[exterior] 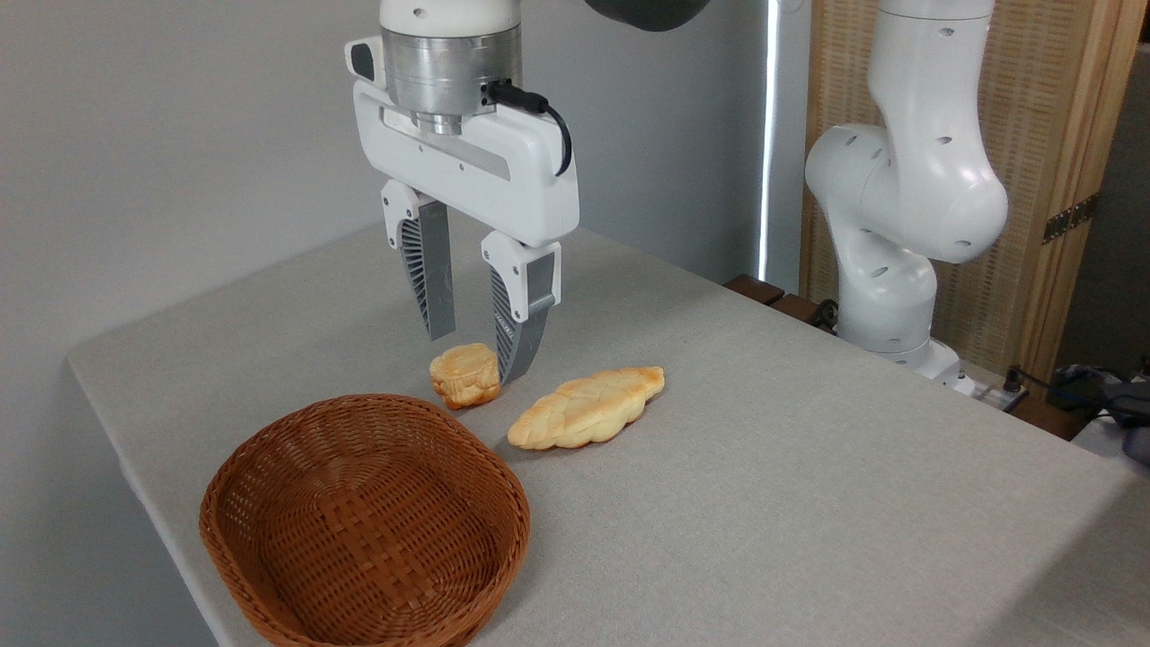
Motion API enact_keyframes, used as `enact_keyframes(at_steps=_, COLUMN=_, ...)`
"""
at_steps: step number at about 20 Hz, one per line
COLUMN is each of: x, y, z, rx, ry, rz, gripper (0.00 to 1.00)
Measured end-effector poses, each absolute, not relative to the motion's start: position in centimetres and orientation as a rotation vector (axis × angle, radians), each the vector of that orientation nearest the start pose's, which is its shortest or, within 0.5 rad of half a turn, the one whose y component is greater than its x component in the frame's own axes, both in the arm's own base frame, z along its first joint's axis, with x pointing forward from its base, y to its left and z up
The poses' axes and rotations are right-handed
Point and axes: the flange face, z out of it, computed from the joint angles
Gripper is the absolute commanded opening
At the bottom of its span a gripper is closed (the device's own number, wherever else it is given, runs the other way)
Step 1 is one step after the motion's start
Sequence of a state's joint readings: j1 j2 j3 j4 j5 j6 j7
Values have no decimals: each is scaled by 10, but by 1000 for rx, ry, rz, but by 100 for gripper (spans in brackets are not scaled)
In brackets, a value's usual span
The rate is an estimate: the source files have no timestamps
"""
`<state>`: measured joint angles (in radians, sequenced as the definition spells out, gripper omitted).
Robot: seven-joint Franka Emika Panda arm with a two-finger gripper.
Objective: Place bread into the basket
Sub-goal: 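Lower the open gripper down onto the small round bread roll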
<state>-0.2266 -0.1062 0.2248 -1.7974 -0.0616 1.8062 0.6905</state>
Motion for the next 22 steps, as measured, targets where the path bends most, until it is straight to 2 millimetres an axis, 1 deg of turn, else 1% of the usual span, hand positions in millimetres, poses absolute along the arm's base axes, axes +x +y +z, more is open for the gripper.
enact_keyframes(at_steps=2, x=540, y=0, z=595, rx=-2994, ry=1060, rz=-213, gripper=100)
enact_keyframes(at_steps=8, x=540, y=0, z=587, rx=-3006, ry=1062, rz=-163, gripper=100)
enact_keyframes(at_steps=13, x=544, y=-9, z=575, rx=-3006, ry=1087, rz=-113, gripper=100)
enact_keyframes(at_steps=18, x=544, y=-12, z=573, rx=-3004, ry=1095, rz=-108, gripper=100)
enact_keyframes(at_steps=20, x=544, y=-23, z=573, rx=-2994, ry=1126, rz=-105, gripper=100)
enact_keyframes(at_steps=22, x=542, y=-40, z=570, rx=-2979, ry=1172, rz=-96, gripper=100)
